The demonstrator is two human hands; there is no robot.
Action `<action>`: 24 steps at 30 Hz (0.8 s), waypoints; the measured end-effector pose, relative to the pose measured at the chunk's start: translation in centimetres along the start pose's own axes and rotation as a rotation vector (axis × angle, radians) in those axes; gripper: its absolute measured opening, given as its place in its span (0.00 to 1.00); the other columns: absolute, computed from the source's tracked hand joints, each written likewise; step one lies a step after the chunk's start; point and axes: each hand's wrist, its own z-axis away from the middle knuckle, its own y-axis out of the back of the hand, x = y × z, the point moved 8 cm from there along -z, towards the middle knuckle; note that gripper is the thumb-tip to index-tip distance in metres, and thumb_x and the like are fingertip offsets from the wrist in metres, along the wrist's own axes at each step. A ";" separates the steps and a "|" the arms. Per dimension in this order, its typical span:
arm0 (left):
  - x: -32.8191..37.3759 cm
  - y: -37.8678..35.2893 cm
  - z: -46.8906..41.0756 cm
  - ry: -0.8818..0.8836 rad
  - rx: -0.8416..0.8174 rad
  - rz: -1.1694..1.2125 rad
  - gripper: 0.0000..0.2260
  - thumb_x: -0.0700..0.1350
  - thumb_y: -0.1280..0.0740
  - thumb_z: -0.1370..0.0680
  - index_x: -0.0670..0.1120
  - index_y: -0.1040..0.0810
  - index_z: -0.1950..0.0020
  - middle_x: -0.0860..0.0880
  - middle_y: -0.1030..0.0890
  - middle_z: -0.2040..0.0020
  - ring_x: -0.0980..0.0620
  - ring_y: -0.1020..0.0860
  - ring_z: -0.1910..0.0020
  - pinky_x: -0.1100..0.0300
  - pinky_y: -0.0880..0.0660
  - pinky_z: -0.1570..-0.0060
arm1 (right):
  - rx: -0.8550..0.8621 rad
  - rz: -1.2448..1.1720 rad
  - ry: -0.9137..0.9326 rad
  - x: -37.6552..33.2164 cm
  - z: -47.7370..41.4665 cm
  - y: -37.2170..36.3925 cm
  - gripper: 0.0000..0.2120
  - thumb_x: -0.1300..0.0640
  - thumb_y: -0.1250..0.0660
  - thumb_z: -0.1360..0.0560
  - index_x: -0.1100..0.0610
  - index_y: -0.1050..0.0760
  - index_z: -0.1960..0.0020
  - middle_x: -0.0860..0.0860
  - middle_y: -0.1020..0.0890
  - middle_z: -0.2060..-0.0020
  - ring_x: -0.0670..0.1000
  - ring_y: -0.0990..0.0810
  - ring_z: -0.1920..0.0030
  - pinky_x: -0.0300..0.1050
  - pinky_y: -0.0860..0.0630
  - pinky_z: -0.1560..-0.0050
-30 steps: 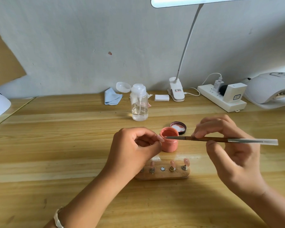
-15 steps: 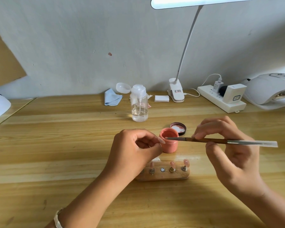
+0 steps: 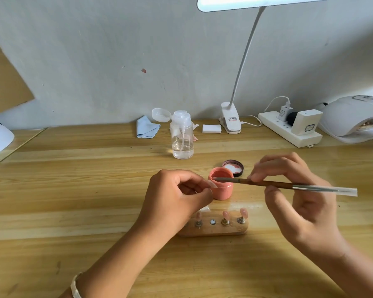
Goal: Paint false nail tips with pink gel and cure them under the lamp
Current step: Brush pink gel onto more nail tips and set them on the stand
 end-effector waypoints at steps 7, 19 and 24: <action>0.0 0.1 0.0 0.007 0.003 -0.012 0.08 0.37 0.23 0.33 0.51 0.14 0.64 0.52 0.16 0.68 0.59 0.22 0.70 0.68 0.28 0.69 | -0.011 0.010 0.017 -0.1 -0.1 0.0 0.10 0.60 0.40 0.32 0.63 0.22 0.60 0.56 0.20 0.59 0.54 0.21 0.51 0.41 0.28 0.48; -0.1 0.0 0.0 0.008 -0.009 0.001 0.06 0.38 0.23 0.33 0.49 0.13 0.63 0.52 0.15 0.67 0.59 0.21 0.69 0.67 0.27 0.68 | -0.013 0.002 0.030 -0.3 -0.1 0.0 0.10 0.60 0.40 0.32 0.64 0.21 0.61 0.57 0.20 0.61 0.55 0.21 0.51 0.42 0.28 0.48; 0.0 -0.1 0.0 -0.013 -0.010 -0.001 0.08 0.36 0.24 0.32 0.50 0.14 0.63 0.53 0.15 0.66 0.58 0.19 0.68 0.67 0.25 0.66 | 0.021 0.015 0.029 -0.2 -0.1 0.3 0.10 0.60 0.40 0.31 0.63 0.22 0.59 0.56 0.20 0.60 0.54 0.21 0.51 0.42 0.27 0.48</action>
